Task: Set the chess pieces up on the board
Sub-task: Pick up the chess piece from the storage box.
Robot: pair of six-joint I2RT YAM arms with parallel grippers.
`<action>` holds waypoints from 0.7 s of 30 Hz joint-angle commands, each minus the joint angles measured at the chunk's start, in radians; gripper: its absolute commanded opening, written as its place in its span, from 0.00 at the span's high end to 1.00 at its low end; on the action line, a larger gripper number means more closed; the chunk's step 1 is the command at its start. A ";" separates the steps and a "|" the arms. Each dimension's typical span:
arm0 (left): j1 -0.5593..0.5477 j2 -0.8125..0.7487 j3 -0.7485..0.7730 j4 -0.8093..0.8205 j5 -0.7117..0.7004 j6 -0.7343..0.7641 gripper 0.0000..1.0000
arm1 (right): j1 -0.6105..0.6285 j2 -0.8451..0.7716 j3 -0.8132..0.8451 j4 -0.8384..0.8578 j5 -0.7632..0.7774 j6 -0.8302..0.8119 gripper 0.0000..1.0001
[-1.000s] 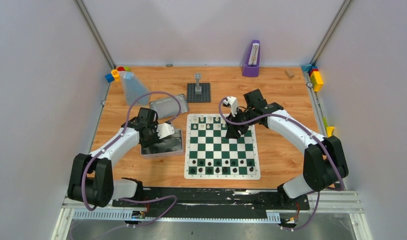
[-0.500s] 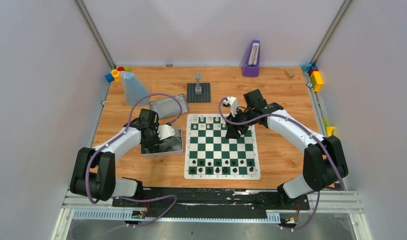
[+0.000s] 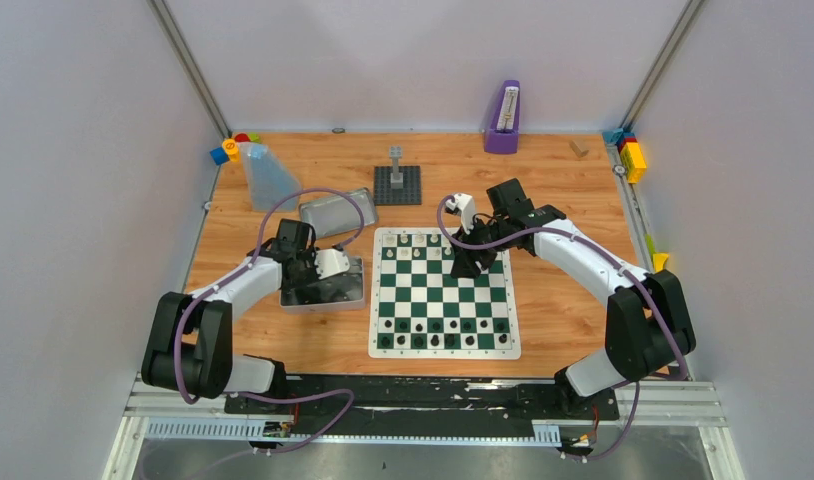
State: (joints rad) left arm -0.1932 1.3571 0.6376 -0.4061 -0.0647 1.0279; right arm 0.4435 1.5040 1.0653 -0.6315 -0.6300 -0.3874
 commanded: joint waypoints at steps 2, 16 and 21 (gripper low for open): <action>0.013 0.013 -0.031 0.023 0.068 0.026 0.63 | -0.005 0.010 0.007 0.015 -0.024 -0.016 0.51; 0.047 0.074 0.046 -0.070 0.162 -0.022 0.79 | -0.005 0.020 0.007 0.013 -0.024 -0.016 0.52; 0.047 0.024 0.077 -0.146 0.186 -0.039 0.84 | -0.005 0.025 0.009 0.012 -0.025 -0.016 0.52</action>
State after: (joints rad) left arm -0.1524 1.4113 0.6945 -0.4316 0.0433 1.0309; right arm 0.4435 1.5211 1.0653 -0.6323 -0.6300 -0.3874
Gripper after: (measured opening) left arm 0.180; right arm 0.484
